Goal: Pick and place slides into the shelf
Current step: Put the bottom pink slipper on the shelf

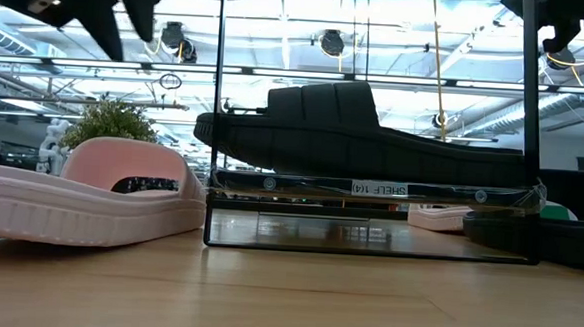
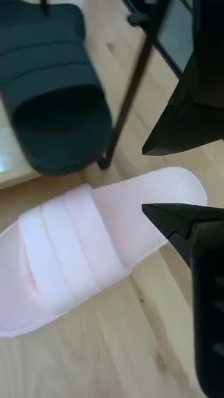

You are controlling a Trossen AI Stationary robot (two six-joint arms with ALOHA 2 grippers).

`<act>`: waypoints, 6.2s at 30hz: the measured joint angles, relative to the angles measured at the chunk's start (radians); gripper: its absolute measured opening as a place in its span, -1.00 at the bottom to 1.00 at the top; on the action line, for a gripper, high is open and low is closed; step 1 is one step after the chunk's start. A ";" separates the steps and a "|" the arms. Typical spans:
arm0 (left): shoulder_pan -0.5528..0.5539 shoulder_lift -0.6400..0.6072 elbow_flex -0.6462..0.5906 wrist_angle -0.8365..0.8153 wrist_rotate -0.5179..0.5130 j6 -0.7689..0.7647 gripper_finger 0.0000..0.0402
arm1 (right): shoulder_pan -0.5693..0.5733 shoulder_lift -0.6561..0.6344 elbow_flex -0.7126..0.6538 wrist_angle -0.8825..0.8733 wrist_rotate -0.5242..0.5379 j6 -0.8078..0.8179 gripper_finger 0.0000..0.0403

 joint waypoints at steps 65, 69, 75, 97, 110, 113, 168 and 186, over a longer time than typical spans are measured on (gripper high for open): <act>-0.091 0.253 0.002 -0.111 -0.138 0.626 -0.36 | 0.000 0.000 0.000 0.000 0.006 -0.011 -0.37; -0.091 0.262 0.002 -0.115 -0.143 0.611 -0.36 | 0.000 0.000 0.000 0.000 0.006 -0.011 -0.37; -0.095 0.262 0.000 -0.180 -0.177 0.504 -0.36 | 0.000 0.000 0.000 -0.001 0.006 -0.006 -0.37; -0.098 0.263 -0.001 -0.311 -0.157 0.364 -0.95 | 0.000 0.000 0.000 -0.004 0.006 -0.004 -0.37; -0.116 0.265 -0.003 -0.377 -0.113 0.158 -1.00 | 0.000 0.000 0.000 -0.004 0.006 -0.005 -0.37; -0.116 0.265 -0.003 -0.377 -0.113 0.131 -1.00 | 0.000 0.000 0.000 -0.004 0.006 -0.005 -0.37; -0.159 0.256 -0.001 -0.178 -0.330 0.604 -0.10 | 0.000 0.000 0.000 -0.004 0.006 -0.007 -0.37; -0.151 0.261 -0.117 -0.078 -0.396 0.602 -0.12 | 0.000 0.000 0.000 -0.031 0.006 -0.006 -0.37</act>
